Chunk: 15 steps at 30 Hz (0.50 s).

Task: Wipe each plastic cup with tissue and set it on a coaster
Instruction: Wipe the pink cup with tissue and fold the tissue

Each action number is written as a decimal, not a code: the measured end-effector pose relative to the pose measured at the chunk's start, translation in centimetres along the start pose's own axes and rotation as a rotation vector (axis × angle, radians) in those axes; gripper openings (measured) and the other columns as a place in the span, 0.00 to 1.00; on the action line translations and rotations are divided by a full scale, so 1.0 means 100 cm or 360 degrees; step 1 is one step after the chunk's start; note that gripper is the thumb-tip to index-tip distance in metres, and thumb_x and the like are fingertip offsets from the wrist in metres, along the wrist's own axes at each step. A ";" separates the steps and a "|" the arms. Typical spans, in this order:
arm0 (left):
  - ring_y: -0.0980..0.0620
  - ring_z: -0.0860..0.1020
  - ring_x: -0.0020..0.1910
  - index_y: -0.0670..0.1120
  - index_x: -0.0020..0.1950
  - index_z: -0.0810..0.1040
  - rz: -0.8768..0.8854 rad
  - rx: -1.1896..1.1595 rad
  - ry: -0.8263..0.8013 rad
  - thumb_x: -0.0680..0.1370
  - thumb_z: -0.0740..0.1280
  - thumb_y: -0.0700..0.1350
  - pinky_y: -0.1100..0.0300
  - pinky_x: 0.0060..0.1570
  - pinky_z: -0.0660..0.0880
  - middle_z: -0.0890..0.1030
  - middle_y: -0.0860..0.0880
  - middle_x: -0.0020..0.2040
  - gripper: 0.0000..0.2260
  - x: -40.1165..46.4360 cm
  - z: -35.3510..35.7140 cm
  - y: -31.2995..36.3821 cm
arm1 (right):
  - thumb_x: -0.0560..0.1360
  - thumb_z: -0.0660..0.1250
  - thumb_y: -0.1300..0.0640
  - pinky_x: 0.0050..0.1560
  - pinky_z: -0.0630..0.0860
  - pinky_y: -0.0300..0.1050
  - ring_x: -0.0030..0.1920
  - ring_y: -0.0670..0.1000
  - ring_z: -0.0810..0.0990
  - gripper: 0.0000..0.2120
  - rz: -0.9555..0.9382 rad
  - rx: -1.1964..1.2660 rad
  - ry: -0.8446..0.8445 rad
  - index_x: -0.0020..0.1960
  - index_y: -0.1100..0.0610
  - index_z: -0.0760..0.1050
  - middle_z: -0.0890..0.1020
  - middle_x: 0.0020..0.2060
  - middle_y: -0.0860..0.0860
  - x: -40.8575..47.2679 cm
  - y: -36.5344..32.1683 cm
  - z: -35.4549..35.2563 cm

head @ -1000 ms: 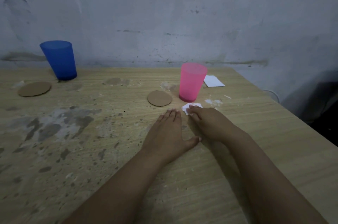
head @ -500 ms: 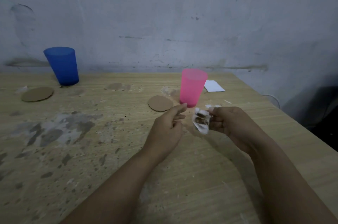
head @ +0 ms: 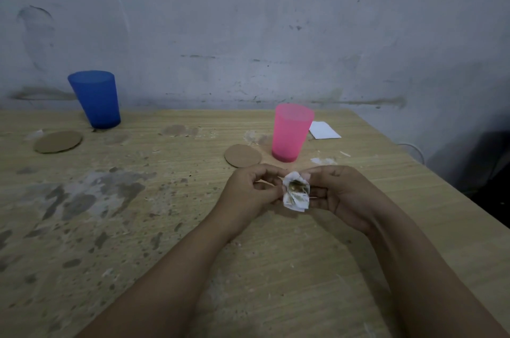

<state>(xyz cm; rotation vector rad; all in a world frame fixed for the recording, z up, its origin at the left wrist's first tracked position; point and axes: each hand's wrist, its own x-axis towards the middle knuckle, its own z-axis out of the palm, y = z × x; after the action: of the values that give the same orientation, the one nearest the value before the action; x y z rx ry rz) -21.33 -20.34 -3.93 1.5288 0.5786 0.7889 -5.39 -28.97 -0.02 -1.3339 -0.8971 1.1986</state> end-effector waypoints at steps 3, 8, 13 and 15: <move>0.43 0.81 0.38 0.46 0.42 0.83 0.0014 -0.0047 0.0059 0.72 0.70 0.33 0.45 0.46 0.78 0.82 0.41 0.40 0.08 0.000 0.000 0.002 | 0.64 0.70 0.62 0.41 0.81 0.45 0.43 0.56 0.84 0.13 -0.0026 -0.0087 -0.0023 0.47 0.67 0.79 0.85 0.43 0.59 -0.003 -0.001 0.001; 0.44 0.82 0.36 0.45 0.41 0.82 0.0017 -0.0095 0.0078 0.73 0.69 0.32 0.51 0.42 0.79 0.83 0.39 0.39 0.08 -0.001 0.000 0.003 | 0.62 0.71 0.66 0.40 0.81 0.46 0.40 0.53 0.84 0.14 -0.0052 -0.0051 -0.0047 0.47 0.60 0.75 0.85 0.40 0.56 -0.002 0.000 0.006; 0.35 0.82 0.43 0.48 0.43 0.83 0.0056 -0.0064 0.0040 0.73 0.70 0.35 0.42 0.47 0.78 0.84 0.39 0.43 0.07 -0.002 -0.001 0.005 | 0.66 0.70 0.69 0.41 0.81 0.44 0.38 0.52 0.82 0.07 -0.0070 -0.0160 0.0003 0.43 0.63 0.76 0.83 0.38 0.57 -0.001 0.001 0.006; 0.39 0.83 0.42 0.46 0.44 0.83 0.0059 -0.0052 0.0025 0.72 0.72 0.36 0.46 0.47 0.79 0.84 0.42 0.43 0.06 -0.002 -0.002 0.005 | 0.70 0.66 0.72 0.39 0.81 0.43 0.36 0.52 0.81 0.05 -0.0095 -0.0169 0.0052 0.40 0.64 0.76 0.82 0.35 0.56 0.000 0.000 0.006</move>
<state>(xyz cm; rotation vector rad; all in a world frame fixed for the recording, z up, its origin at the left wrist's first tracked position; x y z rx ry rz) -21.60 -20.44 -3.43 1.5081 0.5476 0.8358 -5.97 -28.88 -0.01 -1.3976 -0.9821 1.0934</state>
